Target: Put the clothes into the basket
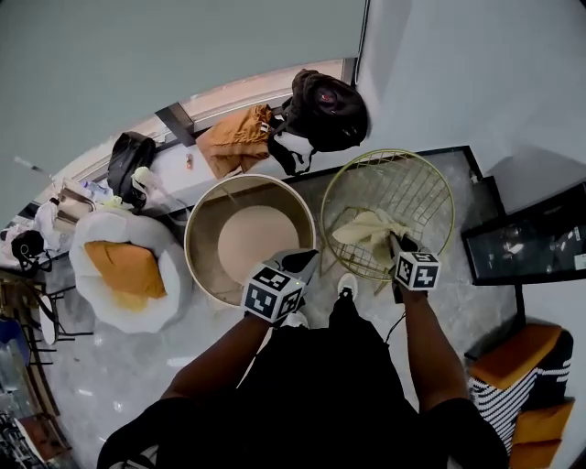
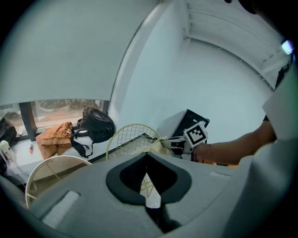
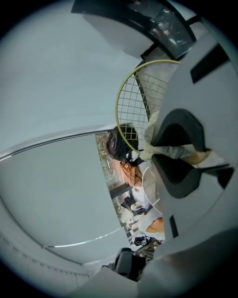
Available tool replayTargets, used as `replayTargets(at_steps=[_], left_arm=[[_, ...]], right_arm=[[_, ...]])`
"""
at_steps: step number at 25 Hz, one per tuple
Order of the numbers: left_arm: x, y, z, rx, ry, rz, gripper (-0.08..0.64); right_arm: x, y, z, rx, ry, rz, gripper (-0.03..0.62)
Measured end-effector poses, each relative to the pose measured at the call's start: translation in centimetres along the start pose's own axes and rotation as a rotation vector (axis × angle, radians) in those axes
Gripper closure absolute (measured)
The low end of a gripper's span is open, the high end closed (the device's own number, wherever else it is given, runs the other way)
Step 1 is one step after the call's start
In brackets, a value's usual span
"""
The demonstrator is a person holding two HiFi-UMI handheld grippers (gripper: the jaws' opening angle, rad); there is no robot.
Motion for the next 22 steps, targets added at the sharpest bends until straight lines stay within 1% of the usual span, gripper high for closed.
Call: replayTargets(at_steps=[6, 10, 12, 16, 19, 22], left_arm=[[3.8, -0.2, 1.1, -0.011, -0.051, -0.005, 0.560], [6.3, -0.2, 2.7, -0.011, -0.075, -0.021, 0.560], [7.4, -0.3, 3.6, -0.001, -0.081, -0.030, 0.560], [9.1, -0.7, 4.7, 0.007, -0.094, -0.039, 0.560], [10.0, -1.1, 4.9, 0.006, -0.113, -0.049, 0.560], [11.2, -1.8, 5.1, 0.020, -0.154, -0.072, 0.560]], right_arm=[[4.2, 6.3, 0.5, 0.017, -0.086, -0.062, 0.554], [6.0, 11.5, 1.9, 0.100, -0.092, -0.114, 0.555], [7.0, 13.6, 2.6, 0.110, -0.097, -0.148, 0.555], [9.1, 16.7, 2.7, 0.106, -0.124, -0.229, 0.555], [10.5, 18.3, 1.6, 0.136, -0.150, -0.283, 0.555], [12.0, 19.6, 0.8, 0.176, -0.175, -0.328, 0.555]])
Point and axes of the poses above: the fingertips, and each gripper's own axes: x backward along the fingers, y to its left, z out of its underside, the point moved 6 cm from there along x, backward along the fingers, and after that the axes turned 9 degrees about y, right-handed, at the moved point
